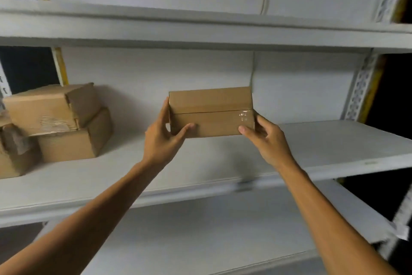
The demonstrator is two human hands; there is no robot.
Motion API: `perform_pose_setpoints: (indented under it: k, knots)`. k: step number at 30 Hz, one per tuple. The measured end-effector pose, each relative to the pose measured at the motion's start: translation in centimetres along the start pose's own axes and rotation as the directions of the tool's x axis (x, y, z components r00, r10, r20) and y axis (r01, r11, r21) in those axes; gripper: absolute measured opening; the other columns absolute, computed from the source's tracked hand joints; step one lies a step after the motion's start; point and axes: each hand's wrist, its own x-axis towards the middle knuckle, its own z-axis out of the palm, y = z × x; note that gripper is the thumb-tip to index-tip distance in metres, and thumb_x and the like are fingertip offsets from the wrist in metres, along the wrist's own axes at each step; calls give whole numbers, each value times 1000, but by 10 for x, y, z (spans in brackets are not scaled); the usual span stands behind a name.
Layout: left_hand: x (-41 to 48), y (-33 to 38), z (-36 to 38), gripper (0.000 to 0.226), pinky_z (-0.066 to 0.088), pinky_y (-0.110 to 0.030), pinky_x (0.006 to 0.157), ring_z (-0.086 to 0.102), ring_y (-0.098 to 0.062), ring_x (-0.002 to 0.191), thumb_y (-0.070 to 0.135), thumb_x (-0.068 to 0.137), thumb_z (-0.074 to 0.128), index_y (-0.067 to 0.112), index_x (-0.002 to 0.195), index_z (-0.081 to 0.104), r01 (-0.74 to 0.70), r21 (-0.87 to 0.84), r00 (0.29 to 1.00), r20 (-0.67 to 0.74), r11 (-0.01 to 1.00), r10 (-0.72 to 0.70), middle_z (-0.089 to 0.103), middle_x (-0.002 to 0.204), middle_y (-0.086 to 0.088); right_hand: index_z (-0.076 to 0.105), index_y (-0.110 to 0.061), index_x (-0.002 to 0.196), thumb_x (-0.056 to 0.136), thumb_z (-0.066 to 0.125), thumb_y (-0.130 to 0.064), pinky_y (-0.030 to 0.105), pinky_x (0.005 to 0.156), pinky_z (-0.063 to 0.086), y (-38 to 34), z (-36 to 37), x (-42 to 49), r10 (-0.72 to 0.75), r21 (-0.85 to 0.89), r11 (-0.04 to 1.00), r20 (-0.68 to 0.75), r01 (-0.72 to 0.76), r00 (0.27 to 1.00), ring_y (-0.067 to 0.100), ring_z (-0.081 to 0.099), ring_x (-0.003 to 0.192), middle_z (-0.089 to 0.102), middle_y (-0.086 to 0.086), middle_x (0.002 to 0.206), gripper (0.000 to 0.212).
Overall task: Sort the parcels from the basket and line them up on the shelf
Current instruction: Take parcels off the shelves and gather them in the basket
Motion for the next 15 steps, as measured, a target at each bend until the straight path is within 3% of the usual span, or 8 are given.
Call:
perform_pose_setpoints:
  k: [4,7,11,13,15]
  knots:
    - [-13,38,79,98,53,-42,89,55,-8,104,56,71,75,31,150,24,-7,-79,993,118,997,17,54,117,14,61,-22,131,88,69,-31,22,93,50,19,-87,-31,71,-60,995,-96,-77,993,1,65,104,70,-13,112,45]
    - [-23,69,130,106,54,-39,89,55,-8,105,59,64,77,34,150,20,-9,-139,970,238,990,42,53,120,13,62,-23,129,90,68,-28,15,88,49,23,-144,-58,91,-93,990,-192,-110,977,-3,64,102,70,-15,110,40]
    - [-41,107,192,116,51,-34,89,52,-8,107,53,60,84,34,151,14,-31,-268,904,404,963,142,49,125,18,58,-40,124,91,65,-30,13,92,48,29,-207,-100,120,-117,980,-314,-164,942,-7,61,106,66,-22,112,35]
    - [-52,125,222,112,50,-32,88,52,-6,104,38,67,85,31,152,13,-40,-311,859,475,950,192,49,122,20,53,-34,134,93,62,-32,9,89,46,31,-231,-123,147,-132,968,-382,-211,912,-13,57,106,62,-26,114,42]
    - [-65,142,249,108,51,-39,92,51,-10,109,30,70,83,29,152,14,-19,-362,811,540,932,226,49,126,14,46,-27,143,94,59,-35,9,90,46,33,-254,-147,159,-163,952,-458,-258,874,-14,55,109,59,-26,118,52]
